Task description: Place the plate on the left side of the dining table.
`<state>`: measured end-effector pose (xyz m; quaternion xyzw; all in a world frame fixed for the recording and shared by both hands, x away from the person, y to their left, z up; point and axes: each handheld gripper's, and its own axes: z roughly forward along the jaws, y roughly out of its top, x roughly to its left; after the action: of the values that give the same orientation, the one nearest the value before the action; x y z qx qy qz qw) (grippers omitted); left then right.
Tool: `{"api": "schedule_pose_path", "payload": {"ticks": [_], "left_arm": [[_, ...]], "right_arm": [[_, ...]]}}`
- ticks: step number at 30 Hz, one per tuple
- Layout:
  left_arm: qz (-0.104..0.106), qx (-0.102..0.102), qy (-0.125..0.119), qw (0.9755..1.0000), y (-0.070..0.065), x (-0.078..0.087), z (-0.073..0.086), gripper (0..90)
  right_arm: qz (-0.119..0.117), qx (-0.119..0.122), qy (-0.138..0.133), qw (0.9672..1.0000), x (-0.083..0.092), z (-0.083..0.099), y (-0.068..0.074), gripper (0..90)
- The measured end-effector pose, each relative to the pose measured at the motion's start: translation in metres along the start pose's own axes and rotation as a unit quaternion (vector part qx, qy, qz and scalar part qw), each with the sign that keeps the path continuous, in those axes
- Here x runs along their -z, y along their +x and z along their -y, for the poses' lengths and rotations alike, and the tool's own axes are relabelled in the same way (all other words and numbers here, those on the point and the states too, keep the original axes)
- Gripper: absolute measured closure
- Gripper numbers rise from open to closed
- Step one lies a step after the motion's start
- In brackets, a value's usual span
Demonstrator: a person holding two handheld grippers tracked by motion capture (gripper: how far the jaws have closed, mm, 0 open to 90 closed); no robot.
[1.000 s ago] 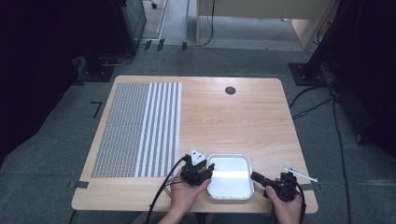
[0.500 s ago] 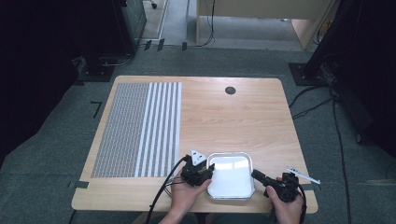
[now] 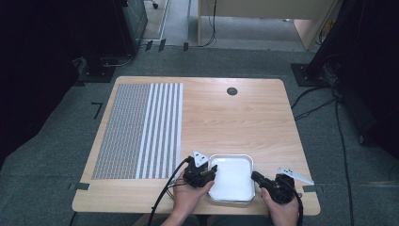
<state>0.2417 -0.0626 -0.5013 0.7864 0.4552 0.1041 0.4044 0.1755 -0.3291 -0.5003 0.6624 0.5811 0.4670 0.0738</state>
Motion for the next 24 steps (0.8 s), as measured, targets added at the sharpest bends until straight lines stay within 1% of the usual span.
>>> {"api": "schedule_pose_path", "payload": {"ticks": [1,4,5,6,10,11,13,15,18,19,21,24], "left_arm": [[0.002,0.0,0.0,1.0,0.0,0.001,0.0,62.0],[0.004,0.004,-0.005,1.0,0.001,0.001,0.0,60.2],[0.006,0.007,-0.006,0.9999,0.001,0.002,-0.001,59.7],[0.007,0.007,-0.007,0.9999,0.002,0.003,-0.001,59.3],[0.011,0.008,-0.008,0.9999,0.003,0.005,-0.002,58.3],[0.017,0.012,-0.011,0.9997,0.005,0.006,-0.002,57.8],[0.019,0.016,-0.013,0.9996,0.005,0.006,-0.003,57.2],[0.022,0.02,-0.016,0.9994,0.006,0.007,-0.004,56.2],[0.022,0.023,-0.018,0.9993,0.007,0.008,-0.004,55.7],[0.022,0.023,-0.019,0.9993,0.007,0.009,-0.005,55.7],[0.022,0.024,-0.021,0.9992,0.006,0.01,-0.005,55.8],[0.024,0.022,-0.027,0.9991,0.004,0.014,-0.005,56.7]], "right_arm": [[0.004,-0.011,0.0,0.9999,0.0,-0.001,0.0,87.1],[0.009,-0.016,0.001,0.9998,0.0,-0.001,0.001,87.4],[0.016,-0.019,-0.004,0.9997,0.0,0.0,0.003,87.7],[0.017,-0.023,-0.004,0.9996,0.001,0.0,0.003,87.7],[0.014,-0.04,-0.013,0.999,0.003,-0.002,0.003,87.5],[0.015,-0.045,-0.016,0.9988,0.004,-0.002,0.003,87.6],[0.015,-0.047,-0.019,0.9986,0.005,-0.003,0.001,87.5],[0.015,-0.056,-0.024,0.998,0.008,-0.004,-0.001,87.5],[0.018,-0.059,-0.032,0.9976,0.011,-0.006,-0.003,87.5],[0.022,-0.06,-0.034,0.9974,0.013,-0.006,-0.004,87.5],[0.027,-0.054,-0.035,0.9975,0.014,-0.006,-0.004,87.5],[0.035,-0.044,-0.031,0.9979,0.015,-0.005,-0.005,87.3]]}}
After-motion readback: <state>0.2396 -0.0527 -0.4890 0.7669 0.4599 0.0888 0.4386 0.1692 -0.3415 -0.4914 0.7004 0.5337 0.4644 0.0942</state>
